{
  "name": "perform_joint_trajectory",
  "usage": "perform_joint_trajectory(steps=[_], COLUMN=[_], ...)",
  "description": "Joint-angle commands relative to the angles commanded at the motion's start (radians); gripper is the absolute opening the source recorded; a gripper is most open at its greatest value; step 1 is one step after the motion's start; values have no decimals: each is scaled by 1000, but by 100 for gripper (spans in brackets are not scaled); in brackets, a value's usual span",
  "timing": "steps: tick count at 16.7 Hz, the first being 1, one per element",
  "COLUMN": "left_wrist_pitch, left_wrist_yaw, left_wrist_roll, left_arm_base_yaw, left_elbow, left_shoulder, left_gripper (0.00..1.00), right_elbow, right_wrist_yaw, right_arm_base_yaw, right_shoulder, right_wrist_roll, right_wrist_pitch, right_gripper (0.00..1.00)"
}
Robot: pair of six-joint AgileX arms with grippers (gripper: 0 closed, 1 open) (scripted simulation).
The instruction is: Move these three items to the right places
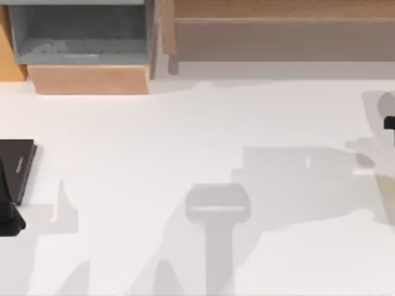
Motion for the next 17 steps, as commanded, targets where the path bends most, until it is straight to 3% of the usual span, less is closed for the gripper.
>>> perform_joint_trajectory(steps=[6,12,17], left_wrist_pitch=[0,0,0], left_wrist_yaw=[0,0,0], left_wrist_roll=[0,0,0], left_arm_base_yaw=[0,0,0], left_elbow=[0,0,0], left_shoulder=[0,0,0], left_gripper=[100,100,100], right_elbow=[93,253,373], right_wrist_yaw=[115,335,520], right_arm_base_yaw=[191,478,622], right_shoulder=[7,-8,-36], right_wrist_roll=[18,-14,-115], right_wrist_pitch=[178,535,848], right_gripper=[0,0,0])
